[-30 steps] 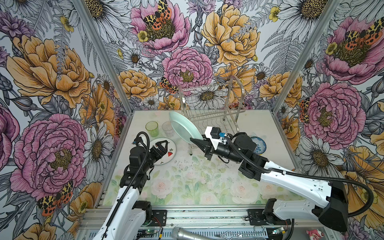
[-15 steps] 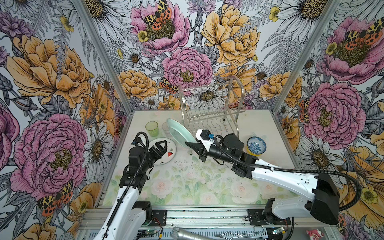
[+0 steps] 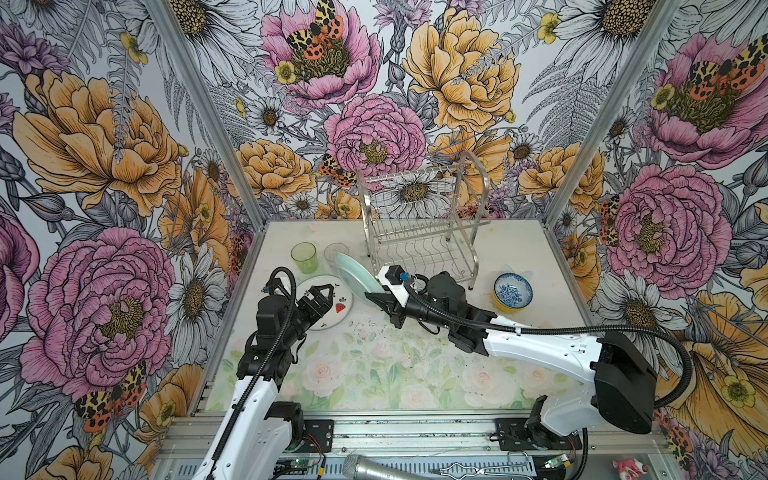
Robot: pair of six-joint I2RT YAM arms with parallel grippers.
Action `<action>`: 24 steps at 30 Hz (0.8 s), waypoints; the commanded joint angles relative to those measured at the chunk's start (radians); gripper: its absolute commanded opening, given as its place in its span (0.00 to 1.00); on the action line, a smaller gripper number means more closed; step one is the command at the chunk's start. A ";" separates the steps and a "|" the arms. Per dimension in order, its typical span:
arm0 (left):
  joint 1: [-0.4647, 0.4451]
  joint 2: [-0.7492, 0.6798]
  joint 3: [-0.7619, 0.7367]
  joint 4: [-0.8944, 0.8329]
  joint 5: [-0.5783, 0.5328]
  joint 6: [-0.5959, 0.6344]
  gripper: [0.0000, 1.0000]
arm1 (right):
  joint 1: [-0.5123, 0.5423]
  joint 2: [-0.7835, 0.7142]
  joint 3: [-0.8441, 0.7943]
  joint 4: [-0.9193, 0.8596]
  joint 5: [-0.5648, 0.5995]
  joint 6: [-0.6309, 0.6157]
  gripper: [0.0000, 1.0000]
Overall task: Unload the mixed dishes from the dish rack
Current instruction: 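Pull the mint-green plate out of the rack toward the robot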
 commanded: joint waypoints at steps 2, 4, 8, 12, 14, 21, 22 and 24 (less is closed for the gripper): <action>0.008 -0.020 0.065 -0.120 -0.070 -0.031 0.99 | 0.006 0.023 0.025 0.203 0.025 0.009 0.00; 0.009 -0.030 0.078 -0.144 -0.076 -0.053 0.99 | 0.009 0.044 0.032 0.208 0.022 0.011 0.00; 0.010 -0.061 0.104 -0.194 -0.095 -0.081 0.99 | 0.016 0.091 0.050 0.221 0.019 0.005 0.00; 0.017 -0.099 0.111 -0.230 -0.118 -0.122 0.99 | 0.019 0.137 0.053 0.264 0.029 0.002 0.00; 0.026 -0.114 0.119 -0.248 -0.113 -0.143 0.99 | 0.019 0.159 0.061 0.275 0.026 0.004 0.00; 0.043 -0.115 0.154 -0.268 -0.070 -0.197 0.99 | 0.035 0.221 0.106 0.292 0.025 -0.010 0.00; 0.043 -0.111 0.159 -0.266 -0.064 -0.202 0.99 | 0.041 0.228 0.113 0.291 0.028 -0.021 0.00; 0.041 -0.101 0.164 -0.267 -0.057 -0.217 0.99 | 0.054 0.237 0.123 0.284 0.043 -0.049 0.00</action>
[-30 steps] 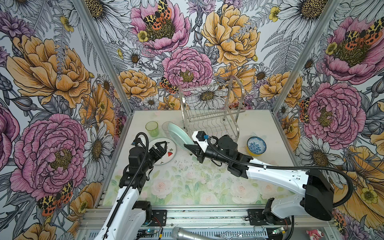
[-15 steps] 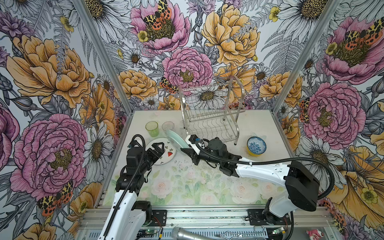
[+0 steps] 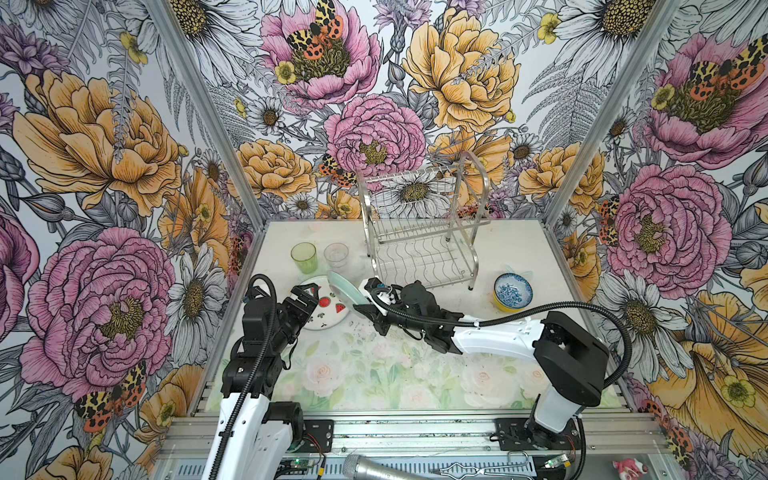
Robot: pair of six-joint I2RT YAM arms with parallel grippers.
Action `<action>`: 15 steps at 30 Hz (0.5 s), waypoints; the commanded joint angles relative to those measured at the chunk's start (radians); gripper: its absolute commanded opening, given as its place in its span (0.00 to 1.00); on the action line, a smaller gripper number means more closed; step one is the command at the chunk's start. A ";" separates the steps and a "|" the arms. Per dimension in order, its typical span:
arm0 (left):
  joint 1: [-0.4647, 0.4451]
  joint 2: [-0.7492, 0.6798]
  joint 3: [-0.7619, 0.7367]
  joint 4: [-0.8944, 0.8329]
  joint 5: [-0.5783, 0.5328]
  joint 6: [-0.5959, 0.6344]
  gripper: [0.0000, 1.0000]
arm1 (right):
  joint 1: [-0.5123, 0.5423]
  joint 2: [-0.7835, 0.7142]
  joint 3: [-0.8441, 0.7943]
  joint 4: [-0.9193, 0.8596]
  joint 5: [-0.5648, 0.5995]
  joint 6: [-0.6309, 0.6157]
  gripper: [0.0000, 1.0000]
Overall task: Unload the mixed dishes from the dish rack
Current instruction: 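Pull the mint-green plate out of the rack toward the robot, then carry the mint-green plate over the watermelon-print plate stack with the right gripper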
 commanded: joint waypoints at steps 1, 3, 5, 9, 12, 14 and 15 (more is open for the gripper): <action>0.007 0.010 0.036 -0.010 0.025 -0.038 0.99 | 0.027 -0.013 0.084 0.180 0.028 -0.057 0.00; 0.006 0.015 0.036 -0.007 0.029 -0.048 0.99 | 0.039 -0.005 0.093 0.174 0.046 -0.088 0.00; 0.003 0.022 0.032 0.005 0.036 -0.065 0.99 | 0.047 0.005 0.103 0.165 0.061 -0.108 0.00; 0.001 0.037 0.017 0.043 0.057 -0.099 0.99 | 0.064 0.016 0.112 0.160 0.084 -0.151 0.00; 0.001 0.053 0.009 0.073 0.079 -0.130 0.99 | 0.083 0.030 0.128 0.138 0.121 -0.205 0.00; -0.003 0.063 0.010 0.084 0.083 -0.142 0.99 | 0.094 0.041 0.137 0.131 0.141 -0.239 0.00; -0.003 0.068 0.011 0.085 0.084 -0.146 0.99 | 0.099 0.046 0.141 0.129 0.150 -0.254 0.00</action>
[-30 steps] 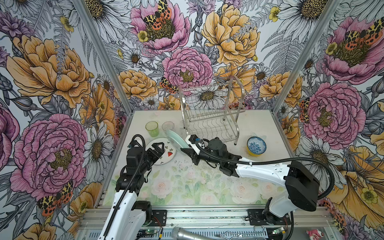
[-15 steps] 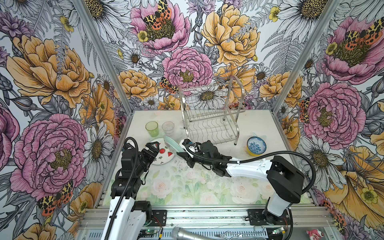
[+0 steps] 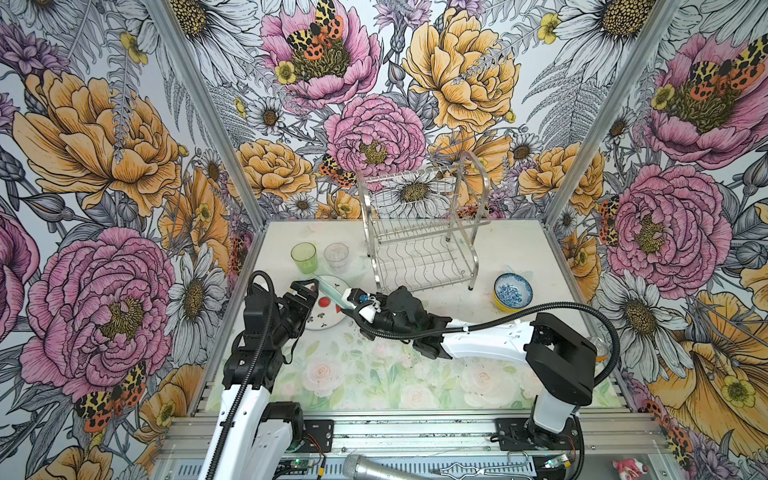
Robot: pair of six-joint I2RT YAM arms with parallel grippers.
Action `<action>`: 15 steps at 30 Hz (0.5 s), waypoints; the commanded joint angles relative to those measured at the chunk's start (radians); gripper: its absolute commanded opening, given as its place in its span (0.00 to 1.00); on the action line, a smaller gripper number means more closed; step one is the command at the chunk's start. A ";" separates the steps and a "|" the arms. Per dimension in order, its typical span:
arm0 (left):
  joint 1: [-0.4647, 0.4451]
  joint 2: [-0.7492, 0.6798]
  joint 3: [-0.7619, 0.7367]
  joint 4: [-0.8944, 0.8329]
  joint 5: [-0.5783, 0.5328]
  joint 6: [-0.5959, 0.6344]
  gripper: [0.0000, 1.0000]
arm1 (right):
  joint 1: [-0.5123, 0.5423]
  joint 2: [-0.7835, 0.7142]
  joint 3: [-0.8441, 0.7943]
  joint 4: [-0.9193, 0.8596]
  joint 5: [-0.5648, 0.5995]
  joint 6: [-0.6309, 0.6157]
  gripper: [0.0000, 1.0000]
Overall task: Unload the mixed dishes from the dish rack
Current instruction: 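Carry the mint-green plate over the watermelon-print plate stack with the right gripper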
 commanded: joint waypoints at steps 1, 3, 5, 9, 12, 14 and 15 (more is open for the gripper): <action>-0.004 0.012 -0.001 0.043 0.038 -0.032 0.99 | 0.023 0.002 0.074 0.130 0.042 -0.093 0.00; -0.005 0.019 0.003 0.049 0.038 -0.033 0.99 | 0.026 0.010 0.083 0.125 0.043 -0.095 0.00; -0.007 0.024 0.006 0.053 0.039 -0.031 0.99 | 0.028 0.014 0.087 0.125 0.038 -0.101 0.00; -0.009 0.040 0.002 0.064 0.041 -0.024 0.99 | 0.042 0.023 0.097 0.123 0.039 -0.130 0.00; -0.008 0.048 -0.010 0.075 0.045 -0.020 0.99 | 0.052 0.031 0.103 0.122 0.053 -0.153 0.00; -0.009 0.055 -0.019 0.088 0.046 -0.019 0.99 | 0.058 0.035 0.106 0.122 0.059 -0.166 0.00; -0.009 0.059 -0.023 0.095 0.046 -0.020 0.99 | 0.062 0.037 0.108 0.120 0.062 -0.175 0.00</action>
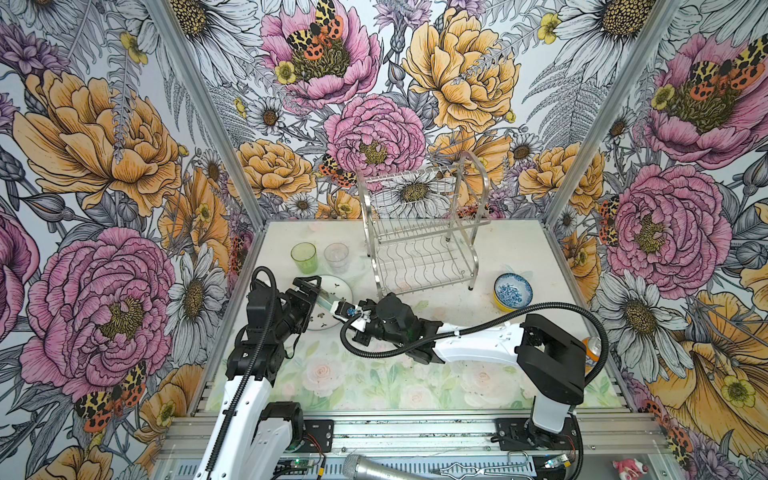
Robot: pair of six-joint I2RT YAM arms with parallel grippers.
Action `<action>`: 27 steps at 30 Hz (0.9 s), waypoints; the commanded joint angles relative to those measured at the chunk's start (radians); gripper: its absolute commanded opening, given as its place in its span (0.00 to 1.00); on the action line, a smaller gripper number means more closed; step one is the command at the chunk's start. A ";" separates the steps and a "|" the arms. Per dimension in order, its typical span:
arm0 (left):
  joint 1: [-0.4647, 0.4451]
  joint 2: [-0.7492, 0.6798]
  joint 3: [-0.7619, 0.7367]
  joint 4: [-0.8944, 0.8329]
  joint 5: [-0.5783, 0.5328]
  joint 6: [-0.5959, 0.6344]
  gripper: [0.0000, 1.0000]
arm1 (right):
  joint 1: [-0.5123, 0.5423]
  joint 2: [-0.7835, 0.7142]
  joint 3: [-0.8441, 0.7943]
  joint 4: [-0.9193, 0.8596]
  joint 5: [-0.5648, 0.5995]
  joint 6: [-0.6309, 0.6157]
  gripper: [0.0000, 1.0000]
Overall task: Unload the mixed dishes from the dish rack
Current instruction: 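Carry the mint-green plate over the watermelon-print plate stack with the right gripper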
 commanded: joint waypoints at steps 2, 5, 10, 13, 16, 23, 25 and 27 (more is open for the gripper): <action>-0.007 0.009 -0.031 0.073 0.033 0.008 0.99 | 0.017 0.003 0.072 0.137 0.033 -0.065 0.00; -0.008 0.010 -0.046 0.103 0.039 0.007 0.99 | 0.029 0.011 0.079 0.134 0.055 -0.097 0.00; -0.006 0.011 -0.060 0.118 0.048 0.023 0.97 | 0.045 0.025 0.089 0.134 0.103 -0.144 0.00; -0.003 0.012 -0.066 0.154 0.087 0.029 0.89 | 0.049 0.037 0.098 0.134 0.122 -0.168 0.00; -0.001 0.024 -0.054 0.157 0.117 0.050 0.76 | 0.057 0.042 0.104 0.135 0.137 -0.188 0.00; 0.010 0.023 -0.037 0.130 0.138 0.102 0.64 | 0.062 0.056 0.107 0.138 0.163 -0.206 0.00; 0.020 0.023 -0.031 0.128 0.159 0.121 0.61 | 0.064 0.058 0.110 0.141 0.165 -0.209 0.00; 0.030 0.021 -0.026 0.130 0.182 0.130 0.55 | 0.064 0.063 0.112 0.143 0.168 -0.209 0.00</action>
